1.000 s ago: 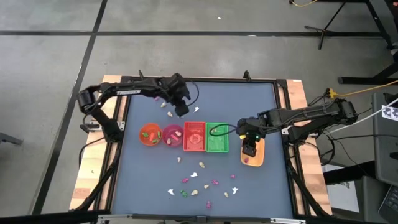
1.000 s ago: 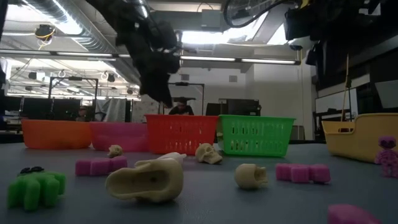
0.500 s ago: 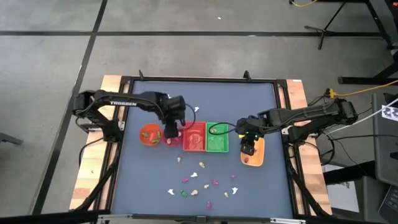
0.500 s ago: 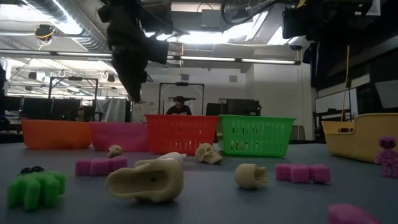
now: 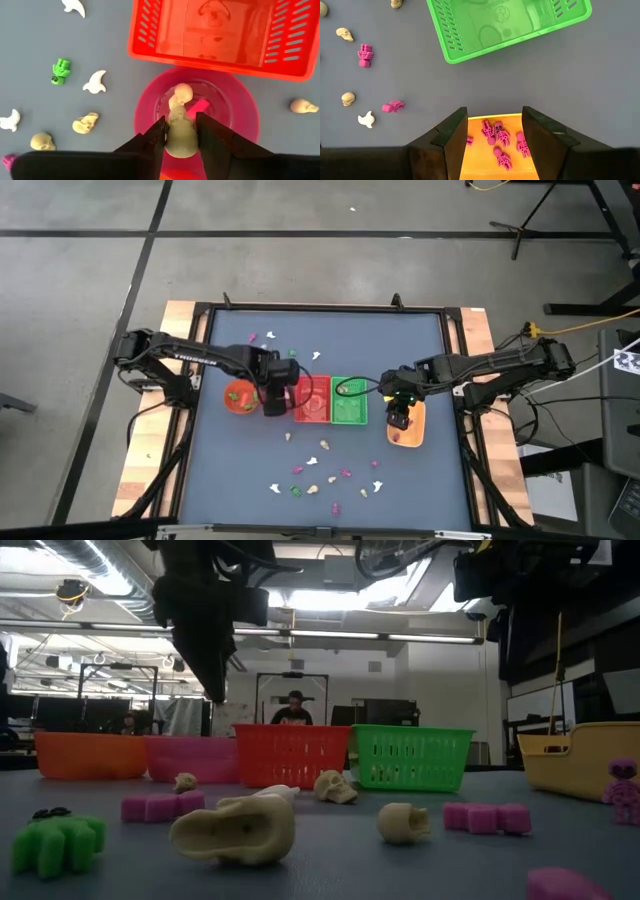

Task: Sort Halloween decoration
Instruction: Put the yellow skull toy into the pink bowl, then put the pink skeleton toy into the yellow bin

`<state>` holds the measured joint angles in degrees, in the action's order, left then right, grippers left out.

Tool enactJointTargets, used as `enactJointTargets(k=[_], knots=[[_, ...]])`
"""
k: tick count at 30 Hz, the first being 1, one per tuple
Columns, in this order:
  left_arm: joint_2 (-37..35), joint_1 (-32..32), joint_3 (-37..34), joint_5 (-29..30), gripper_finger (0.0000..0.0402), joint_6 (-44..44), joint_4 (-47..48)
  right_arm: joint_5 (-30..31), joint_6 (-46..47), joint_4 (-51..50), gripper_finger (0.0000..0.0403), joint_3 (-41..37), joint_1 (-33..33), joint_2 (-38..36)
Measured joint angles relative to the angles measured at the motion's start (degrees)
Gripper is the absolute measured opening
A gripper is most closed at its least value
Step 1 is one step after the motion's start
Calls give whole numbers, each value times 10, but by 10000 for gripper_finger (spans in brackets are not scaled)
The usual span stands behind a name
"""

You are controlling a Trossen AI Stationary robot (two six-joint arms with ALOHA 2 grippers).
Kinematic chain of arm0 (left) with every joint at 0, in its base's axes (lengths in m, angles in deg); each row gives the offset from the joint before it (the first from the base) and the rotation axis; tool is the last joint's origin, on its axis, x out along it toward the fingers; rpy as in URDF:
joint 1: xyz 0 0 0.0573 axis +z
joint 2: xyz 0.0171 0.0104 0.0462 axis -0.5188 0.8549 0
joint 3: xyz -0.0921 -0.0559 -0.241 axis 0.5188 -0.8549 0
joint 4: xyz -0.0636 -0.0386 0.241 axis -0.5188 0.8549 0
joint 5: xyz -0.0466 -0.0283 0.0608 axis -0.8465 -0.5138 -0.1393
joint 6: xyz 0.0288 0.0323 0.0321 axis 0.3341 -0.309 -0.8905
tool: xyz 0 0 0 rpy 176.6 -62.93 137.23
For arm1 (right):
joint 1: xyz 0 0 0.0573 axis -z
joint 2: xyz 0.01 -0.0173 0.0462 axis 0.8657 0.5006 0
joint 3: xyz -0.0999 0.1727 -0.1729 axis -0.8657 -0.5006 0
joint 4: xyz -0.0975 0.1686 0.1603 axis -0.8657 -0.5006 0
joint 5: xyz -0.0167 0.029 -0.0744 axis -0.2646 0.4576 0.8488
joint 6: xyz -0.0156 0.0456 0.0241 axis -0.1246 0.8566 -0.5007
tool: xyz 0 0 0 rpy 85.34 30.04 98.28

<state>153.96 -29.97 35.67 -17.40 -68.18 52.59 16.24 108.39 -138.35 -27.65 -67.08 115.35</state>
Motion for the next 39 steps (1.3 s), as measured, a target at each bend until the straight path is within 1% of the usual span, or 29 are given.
enactJointTargets(k=[7,14,20,23,26,30,35,39], knots=[[0,-4,0,2,123,0,0,-1,1,0,186,0,0,0],[0,-3,0,2,151,0,0,-60,34,15,186,0,-1,0],[0,-3,0,2,156,0,0,-83,66,50,186,0,-1,0],[0,-3,0,2,156,0,0,-91,95,62,186,0,-16,0],[0,-3,0,2,157,0,0,-91,117,73,186,0,-43,0],[0,-3,0,2,157,0,0,-68,155,90,186,0,-91,0],[0,-3,0,2,157,0,0,-11,184,121,186,0,-154,0],[0,-3,0,2,157,0,0,38,187,145,186,0,-203,5]])
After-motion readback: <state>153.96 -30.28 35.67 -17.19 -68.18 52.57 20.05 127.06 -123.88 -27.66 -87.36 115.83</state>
